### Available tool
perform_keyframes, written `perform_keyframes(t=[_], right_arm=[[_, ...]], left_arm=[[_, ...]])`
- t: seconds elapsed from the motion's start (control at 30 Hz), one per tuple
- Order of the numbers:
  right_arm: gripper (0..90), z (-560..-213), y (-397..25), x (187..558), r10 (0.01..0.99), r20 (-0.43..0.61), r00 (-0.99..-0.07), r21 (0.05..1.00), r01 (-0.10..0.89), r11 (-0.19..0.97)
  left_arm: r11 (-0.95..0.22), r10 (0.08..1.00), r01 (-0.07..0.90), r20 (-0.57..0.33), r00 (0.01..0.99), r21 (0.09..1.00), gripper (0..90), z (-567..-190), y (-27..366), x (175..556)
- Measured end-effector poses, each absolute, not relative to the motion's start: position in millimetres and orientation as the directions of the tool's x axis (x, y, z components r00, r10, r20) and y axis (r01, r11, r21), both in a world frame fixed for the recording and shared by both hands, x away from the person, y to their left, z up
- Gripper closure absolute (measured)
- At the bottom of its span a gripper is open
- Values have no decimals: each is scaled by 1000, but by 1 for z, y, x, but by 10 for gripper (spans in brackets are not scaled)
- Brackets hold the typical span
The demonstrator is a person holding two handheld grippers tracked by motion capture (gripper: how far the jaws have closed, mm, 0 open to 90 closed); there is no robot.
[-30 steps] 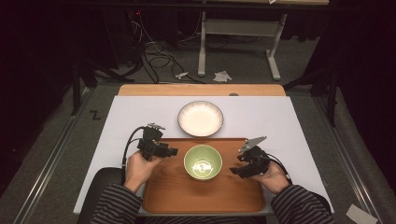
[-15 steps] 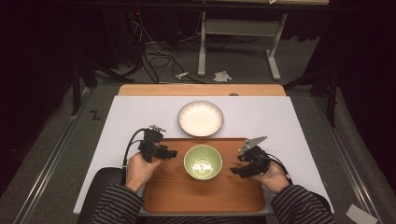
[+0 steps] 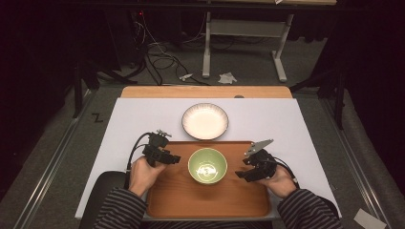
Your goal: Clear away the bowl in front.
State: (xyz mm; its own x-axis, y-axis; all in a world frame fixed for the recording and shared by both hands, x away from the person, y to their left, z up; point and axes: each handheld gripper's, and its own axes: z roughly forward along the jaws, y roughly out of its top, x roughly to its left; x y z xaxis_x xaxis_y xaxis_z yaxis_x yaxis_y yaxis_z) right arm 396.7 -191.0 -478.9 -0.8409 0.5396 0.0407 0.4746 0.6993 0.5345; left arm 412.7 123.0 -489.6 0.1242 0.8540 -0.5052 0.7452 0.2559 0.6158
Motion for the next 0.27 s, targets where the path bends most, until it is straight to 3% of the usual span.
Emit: perform_keyframes(t=[0.27], right_arm=[[417,-479,-192,398,537,36,-843,537,469,701]], left_arm=[[245,856,754,-501,127,609,452,-491,121,413]])
